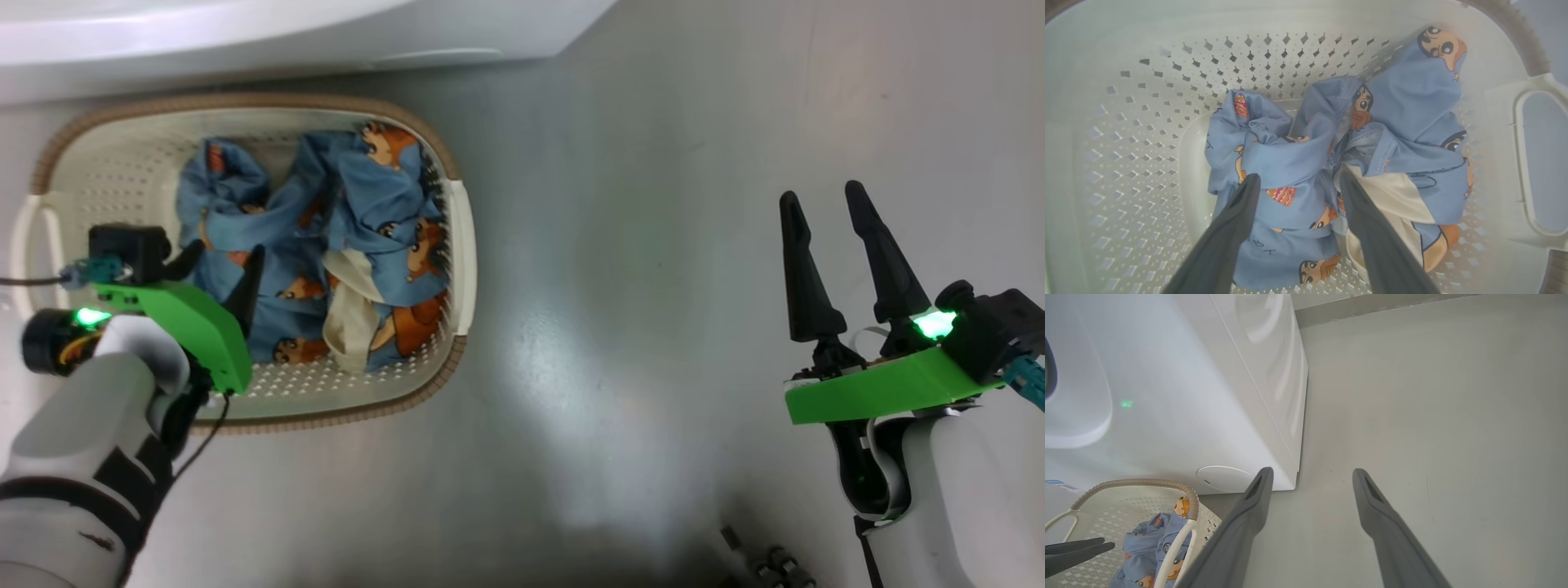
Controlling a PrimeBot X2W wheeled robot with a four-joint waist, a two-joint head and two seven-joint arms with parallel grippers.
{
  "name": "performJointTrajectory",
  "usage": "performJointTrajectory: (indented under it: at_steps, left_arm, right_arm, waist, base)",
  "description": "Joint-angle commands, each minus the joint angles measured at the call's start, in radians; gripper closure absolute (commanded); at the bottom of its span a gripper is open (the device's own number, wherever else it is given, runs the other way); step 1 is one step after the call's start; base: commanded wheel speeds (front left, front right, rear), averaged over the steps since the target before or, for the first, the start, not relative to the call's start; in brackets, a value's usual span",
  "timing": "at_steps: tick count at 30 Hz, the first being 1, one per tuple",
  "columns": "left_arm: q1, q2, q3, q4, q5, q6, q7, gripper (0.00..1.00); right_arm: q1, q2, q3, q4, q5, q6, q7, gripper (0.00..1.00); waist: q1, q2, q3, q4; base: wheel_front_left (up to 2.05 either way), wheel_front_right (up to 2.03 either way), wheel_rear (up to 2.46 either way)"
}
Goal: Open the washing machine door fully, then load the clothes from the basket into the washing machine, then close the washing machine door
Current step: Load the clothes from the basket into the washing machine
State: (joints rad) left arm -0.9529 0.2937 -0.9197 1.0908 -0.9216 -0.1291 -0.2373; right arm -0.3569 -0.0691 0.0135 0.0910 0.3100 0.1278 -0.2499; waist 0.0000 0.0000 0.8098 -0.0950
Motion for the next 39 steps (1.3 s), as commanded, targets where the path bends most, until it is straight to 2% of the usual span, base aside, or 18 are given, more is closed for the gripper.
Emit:
performJointTrajectory:
  at_steps: [1, 17, 34, 36, 37, 38, 39]
  left_arm:
    - [-0.014, 0.049, 0.001, 0.007, -0.021, -0.002, -0.001, 0.00]
    - [-0.085, 0.092, -0.126, 0.043, -0.108, -0.002, 0.006, 0.00]
    - [-0.144, 0.118, -0.216, 0.091, -0.149, -0.002, 0.014, 0.00]
    - [-0.145, 0.120, -0.224, 0.092, -0.157, -0.002, 0.016, 0.50]
    - [-0.146, 0.121, -0.227, 0.093, -0.160, -0.002, 0.018, 0.68]
    - [-0.146, 0.121, -0.231, 0.095, -0.164, -0.002, 0.019, 0.98]
    - [-0.147, 0.121, -0.234, 0.095, -0.168, -0.002, 0.021, 1.00]
  right_arm:
    - [0.016, 0.007, 0.026, -0.024, -0.006, 0.003, -0.012, 0.00]
    - [-0.003, 0.018, 0.055, -0.035, -0.002, 0.003, -0.012, 0.00]
    - [-0.006, 0.019, 0.091, -0.042, 0.021, 0.003, -0.012, 0.00]
    - [-0.005, 0.019, 0.093, -0.042, 0.023, 0.003, -0.012, 0.00]
    - [-0.005, 0.019, 0.094, -0.041, 0.024, 0.003, -0.012, 0.00]
    - [-0.005, 0.019, 0.094, -0.041, 0.024, 0.003, -0.012, 0.00]
    - [-0.004, 0.019, 0.094, -0.040, 0.024, 0.003, -0.012, 0.00]
  waist:
    - [0.0000, 0.0000, 0.028, -0.022]
    - [0.0000, 0.0000, 0.080, -0.057]
    - [0.0000, 0.0000, 0.118, -0.091]
    - [0.0000, 0.0000, 0.116, -0.095]
    - [0.0000, 0.0000, 0.115, -0.096]
    - [0.0000, 0.0000, 0.114, -0.097]
    - [0.0000, 0.0000, 0.113, -0.097]
  base:
    - [0.00, 0.00, 0.00]
    - [0.00, 0.00, 0.00]
    - [0.00, 0.00, 0.00]
    - [0.00, 0.00, 0.00]
    - [0.00, 0.00, 0.00]
    - [0.00, 0.00, 0.00]
    - [0.00, 0.00, 0.00]
